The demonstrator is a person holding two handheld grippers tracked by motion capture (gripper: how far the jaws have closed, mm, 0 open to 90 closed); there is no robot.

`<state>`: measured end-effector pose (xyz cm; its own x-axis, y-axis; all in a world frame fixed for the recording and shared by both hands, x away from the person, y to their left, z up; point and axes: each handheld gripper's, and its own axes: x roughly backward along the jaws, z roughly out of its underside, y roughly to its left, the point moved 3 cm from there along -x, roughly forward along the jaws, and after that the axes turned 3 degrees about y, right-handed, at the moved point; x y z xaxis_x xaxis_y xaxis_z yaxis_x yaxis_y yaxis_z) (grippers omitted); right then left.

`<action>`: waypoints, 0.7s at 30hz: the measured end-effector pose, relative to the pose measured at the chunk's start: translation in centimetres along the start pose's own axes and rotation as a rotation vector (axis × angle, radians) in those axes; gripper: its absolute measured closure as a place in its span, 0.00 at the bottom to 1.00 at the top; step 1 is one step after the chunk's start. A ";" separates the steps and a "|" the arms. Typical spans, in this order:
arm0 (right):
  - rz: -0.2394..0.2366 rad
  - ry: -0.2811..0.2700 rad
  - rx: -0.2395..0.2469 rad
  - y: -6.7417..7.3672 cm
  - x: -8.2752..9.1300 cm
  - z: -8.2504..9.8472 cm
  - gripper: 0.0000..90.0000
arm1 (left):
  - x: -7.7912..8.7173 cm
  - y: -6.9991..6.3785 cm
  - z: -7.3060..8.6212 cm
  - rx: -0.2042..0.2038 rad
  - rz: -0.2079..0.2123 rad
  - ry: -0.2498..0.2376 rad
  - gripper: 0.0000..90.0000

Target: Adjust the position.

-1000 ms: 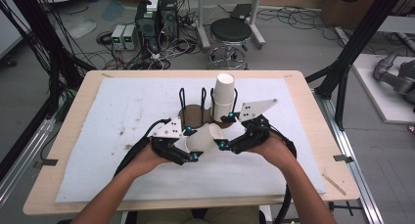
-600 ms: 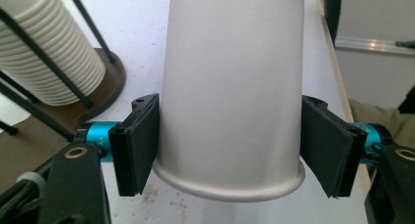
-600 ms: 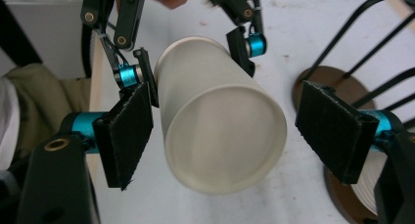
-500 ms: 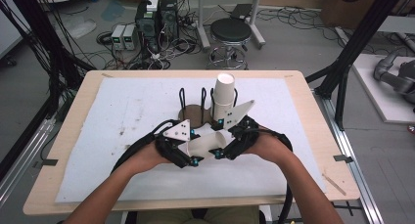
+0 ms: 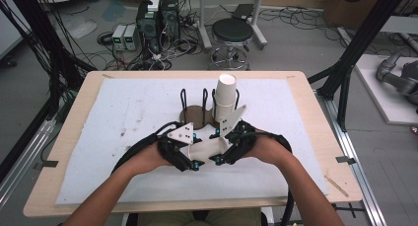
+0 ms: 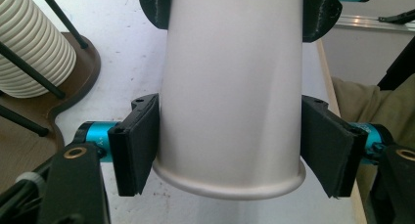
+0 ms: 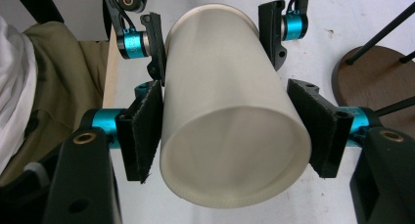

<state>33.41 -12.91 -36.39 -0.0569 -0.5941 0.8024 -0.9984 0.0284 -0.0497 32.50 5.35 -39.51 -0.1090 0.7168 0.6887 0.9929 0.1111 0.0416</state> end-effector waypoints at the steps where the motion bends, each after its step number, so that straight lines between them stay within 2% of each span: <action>1: 0.000 -0.003 0.001 0.0 0.0 0.0 0.37 | 0.0 0.0 0.0 0.005 0.000 -0.003 0.28; 5: -0.015 -0.006 -0.012 0.0 0.0 0.3 0.37 | 0.1 -0.1 0.0 0.035 0.027 -0.090 0.27; 7: -0.029 -0.021 -0.020 0.1 0.0 0.4 0.37 | 0.1 -0.1 0.1 0.038 0.014 -0.132 0.21; 9: -0.038 -0.037 -0.033 0.0 0.2 0.6 0.37 | 0.3 0.0 0.2 0.041 0.013 -0.170 0.19; 14: -0.025 -0.085 -0.073 -0.4 1.3 1.3 0.37 | 1.1 0.4 0.8 0.067 -0.010 -0.263 0.19; 16: -0.004 -0.102 -0.099 -0.6 1.8 1.9 0.37 | 1.5 0.5 1.0 0.077 -0.021 -0.306 0.19; 21: 0.007 -0.130 -0.130 -0.6 2.1 2.9 0.37 | 2.4 0.7 1.4 0.106 -0.046 -0.411 0.19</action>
<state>33.95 -16.47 -36.41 -0.0708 -0.6924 0.7180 -0.9909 0.1312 0.0288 32.91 8.10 -38.88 -0.1839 0.9218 0.3412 0.9786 0.2042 -0.0242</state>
